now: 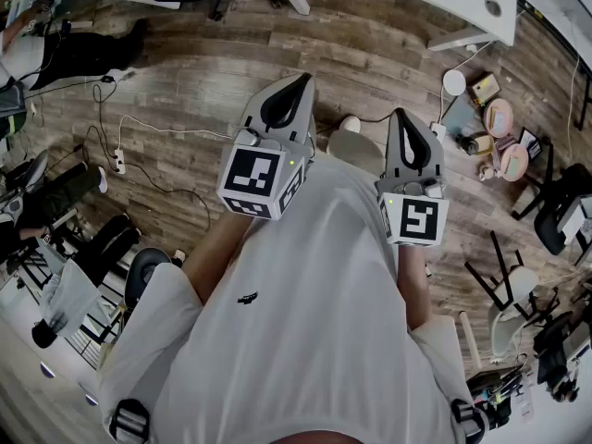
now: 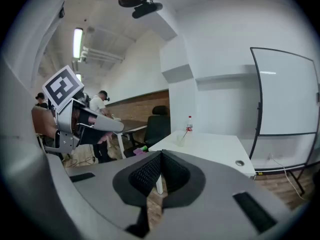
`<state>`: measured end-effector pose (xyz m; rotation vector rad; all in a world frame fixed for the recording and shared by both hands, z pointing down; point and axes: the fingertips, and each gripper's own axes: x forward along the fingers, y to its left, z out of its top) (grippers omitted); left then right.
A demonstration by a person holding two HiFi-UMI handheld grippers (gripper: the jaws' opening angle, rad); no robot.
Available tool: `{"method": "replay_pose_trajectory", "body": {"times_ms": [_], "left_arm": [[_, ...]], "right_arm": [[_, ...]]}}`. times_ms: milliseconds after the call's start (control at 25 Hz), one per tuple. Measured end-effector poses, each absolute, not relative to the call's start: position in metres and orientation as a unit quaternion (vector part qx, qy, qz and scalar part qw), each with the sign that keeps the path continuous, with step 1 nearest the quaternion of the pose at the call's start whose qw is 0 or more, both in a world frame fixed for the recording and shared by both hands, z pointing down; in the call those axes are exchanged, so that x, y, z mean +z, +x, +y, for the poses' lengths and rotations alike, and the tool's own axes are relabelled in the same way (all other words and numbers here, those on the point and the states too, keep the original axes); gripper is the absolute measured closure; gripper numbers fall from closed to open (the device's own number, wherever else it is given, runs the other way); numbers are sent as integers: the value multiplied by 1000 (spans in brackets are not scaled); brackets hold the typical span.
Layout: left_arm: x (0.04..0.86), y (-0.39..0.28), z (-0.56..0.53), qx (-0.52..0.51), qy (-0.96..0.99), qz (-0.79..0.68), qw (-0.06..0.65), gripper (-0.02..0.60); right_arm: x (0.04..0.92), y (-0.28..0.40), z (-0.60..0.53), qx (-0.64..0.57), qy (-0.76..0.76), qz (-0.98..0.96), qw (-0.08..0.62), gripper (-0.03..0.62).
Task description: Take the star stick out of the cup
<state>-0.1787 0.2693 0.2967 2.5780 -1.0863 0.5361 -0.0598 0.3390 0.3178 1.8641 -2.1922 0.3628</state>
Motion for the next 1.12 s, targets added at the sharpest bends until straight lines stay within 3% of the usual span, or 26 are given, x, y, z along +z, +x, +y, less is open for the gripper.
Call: {"method": "replay_pose_trajectory", "body": {"times_ms": [360,840,1120], "left_arm": [[288,-220,302,152,883,-417,149,584],[297,-177,318,157,893,-391,156,584],[307,-162,267,162,890,-393,166,584]], "right_arm": [[308,-79,358,110,628,-762,115,591],[303,-25,366,137,677,-722,38,591],[321,-10,320,158,673,-720,52,591]]}}
